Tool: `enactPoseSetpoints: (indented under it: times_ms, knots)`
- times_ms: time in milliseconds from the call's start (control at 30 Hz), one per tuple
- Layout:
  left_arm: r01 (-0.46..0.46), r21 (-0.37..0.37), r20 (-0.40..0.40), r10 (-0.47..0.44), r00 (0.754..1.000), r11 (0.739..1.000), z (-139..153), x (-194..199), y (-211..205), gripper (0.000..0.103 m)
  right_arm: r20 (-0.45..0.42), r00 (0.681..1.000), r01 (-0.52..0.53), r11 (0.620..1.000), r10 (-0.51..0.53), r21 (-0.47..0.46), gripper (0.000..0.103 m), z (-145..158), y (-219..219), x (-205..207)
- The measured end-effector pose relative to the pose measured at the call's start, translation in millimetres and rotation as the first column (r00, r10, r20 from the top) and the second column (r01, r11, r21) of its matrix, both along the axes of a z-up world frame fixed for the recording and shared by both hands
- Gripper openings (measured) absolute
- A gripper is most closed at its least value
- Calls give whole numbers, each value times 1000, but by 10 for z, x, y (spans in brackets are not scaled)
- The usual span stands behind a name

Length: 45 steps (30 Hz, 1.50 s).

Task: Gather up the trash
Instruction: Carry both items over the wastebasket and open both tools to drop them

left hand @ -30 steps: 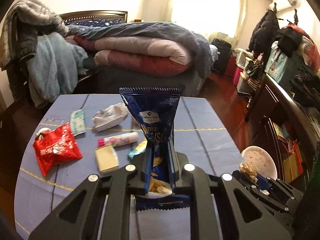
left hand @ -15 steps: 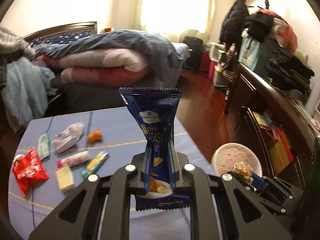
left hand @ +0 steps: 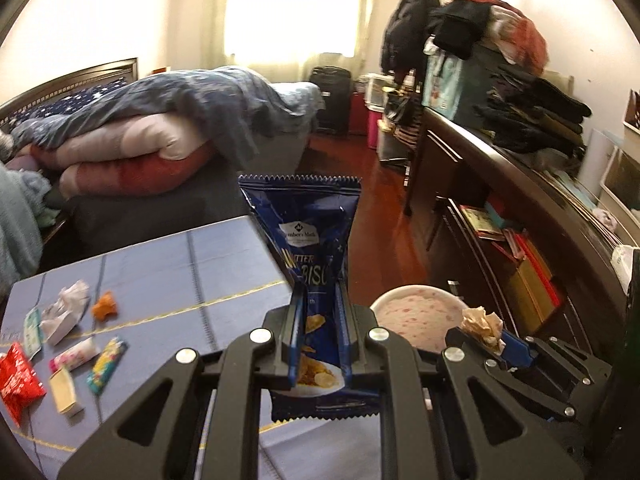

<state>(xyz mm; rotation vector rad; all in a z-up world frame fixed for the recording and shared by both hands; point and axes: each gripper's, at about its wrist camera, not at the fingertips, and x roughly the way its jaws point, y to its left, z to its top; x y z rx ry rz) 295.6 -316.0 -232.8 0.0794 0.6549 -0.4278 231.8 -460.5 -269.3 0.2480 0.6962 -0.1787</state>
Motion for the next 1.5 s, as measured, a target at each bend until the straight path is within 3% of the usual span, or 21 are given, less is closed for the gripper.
enactPoseSetpoints:
  times_ms: [433,700,967,1267,1500]
  knots:
    - [148,-8,-62,-148,987,989,-238,133,-808,16,-29,987,158,987,-157,25,29,-169,-729,-102]
    - [213,-10,-197,-211,957,977,-678,381,-1218,16,-91,975,208,977,-204,45,29,-490,-1030,40]
    - [230,-9,-305,-222,926,973,-1032,550,-1346,18,-158,961,240,969,-228,60,29,-815,-1172,152]
    - [220,8,-370,-202,907,975,-1287,737,-1448,35,-203,949,257,965,-240,58,29,-1072,-1305,355]
    - [197,-24,-360,-192,913,980,-1255,802,-1384,55,-199,950,260,963,-242,75,44,-1158,-1397,431]
